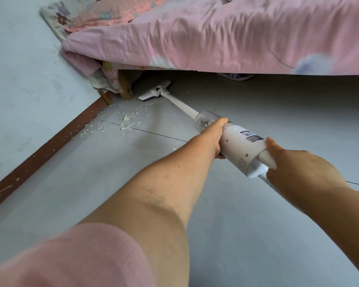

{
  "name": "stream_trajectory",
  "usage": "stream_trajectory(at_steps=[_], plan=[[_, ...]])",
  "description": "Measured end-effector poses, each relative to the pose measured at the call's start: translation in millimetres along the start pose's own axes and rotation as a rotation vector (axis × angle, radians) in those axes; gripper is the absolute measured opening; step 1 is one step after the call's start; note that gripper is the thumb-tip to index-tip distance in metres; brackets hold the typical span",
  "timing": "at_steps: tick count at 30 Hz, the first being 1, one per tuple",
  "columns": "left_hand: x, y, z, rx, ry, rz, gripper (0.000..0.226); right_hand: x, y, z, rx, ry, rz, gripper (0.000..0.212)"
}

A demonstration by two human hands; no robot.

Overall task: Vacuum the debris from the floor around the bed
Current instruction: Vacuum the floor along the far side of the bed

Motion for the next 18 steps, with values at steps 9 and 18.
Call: stream_trajectory(at_steps=[9,18], plan=[[3,46,3,-0.102,0.054,-0.02,0.04,31,3,0,0.017,0.11,0.02,0.07],[21,7,-11,-0.056,0.098,-0.026,0.053,-4,11,-13,-0.038,0.077,-0.012,0.047]])
Point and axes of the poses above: each hand's wrist, its own z-axis towards the middle knuckle, its own y-axis out of the back of the hand, x = y × z, the point moved 10 cm from there along z, towards the middle knuckle, and after that the axes turned 12 degrees about -x, right-handed, at the moved point
